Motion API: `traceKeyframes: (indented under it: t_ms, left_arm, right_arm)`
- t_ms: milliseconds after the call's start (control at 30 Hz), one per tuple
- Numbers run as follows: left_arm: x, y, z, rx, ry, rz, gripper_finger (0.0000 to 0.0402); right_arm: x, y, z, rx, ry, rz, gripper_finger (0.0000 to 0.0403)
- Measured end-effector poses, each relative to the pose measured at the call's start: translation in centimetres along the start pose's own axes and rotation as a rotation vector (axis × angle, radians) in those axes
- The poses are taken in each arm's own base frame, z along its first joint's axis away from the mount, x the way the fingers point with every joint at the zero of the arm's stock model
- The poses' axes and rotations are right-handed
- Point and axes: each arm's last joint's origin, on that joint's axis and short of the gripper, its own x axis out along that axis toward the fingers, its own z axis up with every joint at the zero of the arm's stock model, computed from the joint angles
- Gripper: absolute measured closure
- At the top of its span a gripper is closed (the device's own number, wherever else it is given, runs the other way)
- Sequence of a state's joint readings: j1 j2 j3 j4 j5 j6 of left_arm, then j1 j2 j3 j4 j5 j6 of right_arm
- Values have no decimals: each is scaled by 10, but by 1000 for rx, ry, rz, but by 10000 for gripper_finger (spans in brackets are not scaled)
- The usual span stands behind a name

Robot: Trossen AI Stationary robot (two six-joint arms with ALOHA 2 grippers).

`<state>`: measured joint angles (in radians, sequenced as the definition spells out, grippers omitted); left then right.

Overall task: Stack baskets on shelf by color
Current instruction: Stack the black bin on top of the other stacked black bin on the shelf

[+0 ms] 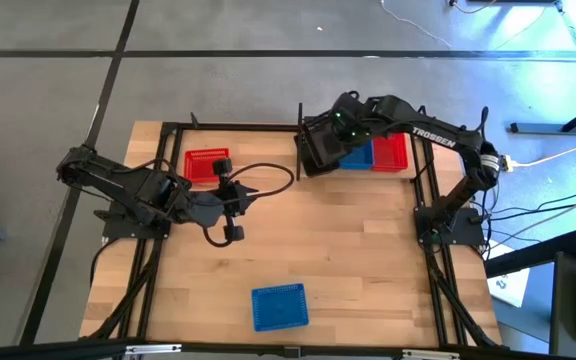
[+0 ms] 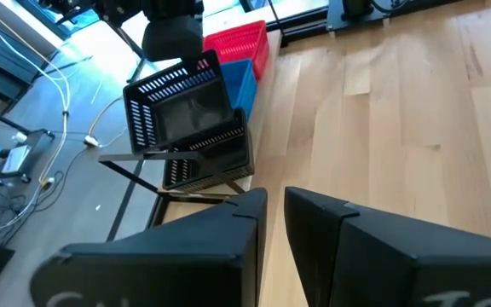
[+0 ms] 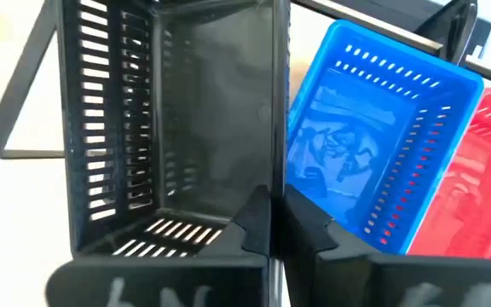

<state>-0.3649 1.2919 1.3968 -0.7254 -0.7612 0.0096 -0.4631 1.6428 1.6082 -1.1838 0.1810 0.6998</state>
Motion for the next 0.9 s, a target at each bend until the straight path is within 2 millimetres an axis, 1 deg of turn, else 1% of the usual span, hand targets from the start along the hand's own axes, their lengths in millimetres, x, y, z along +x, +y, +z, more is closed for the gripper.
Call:
traceKeyframes:
  t_ms: [133,267,433,733,900]
  left_arm:
    - [0,0,0,-4,0,0,365]
    - [0,0,0,-6,-1,0,365]
    - [0,0,0,-6,0,0,365]
    - [1,1,0,-9,1,5,365]
    - [1,1,0,-11,1,4,365]
  right_arm:
    - [7,-5,0,12,29,0,397]
    - [12,-4,-1,14,35,23,397]
    - [12,-1,1,12,29,68,397]
    - [12,1,5,10,-7,98,396]
    - [12,4,8,11,-35,120,377]
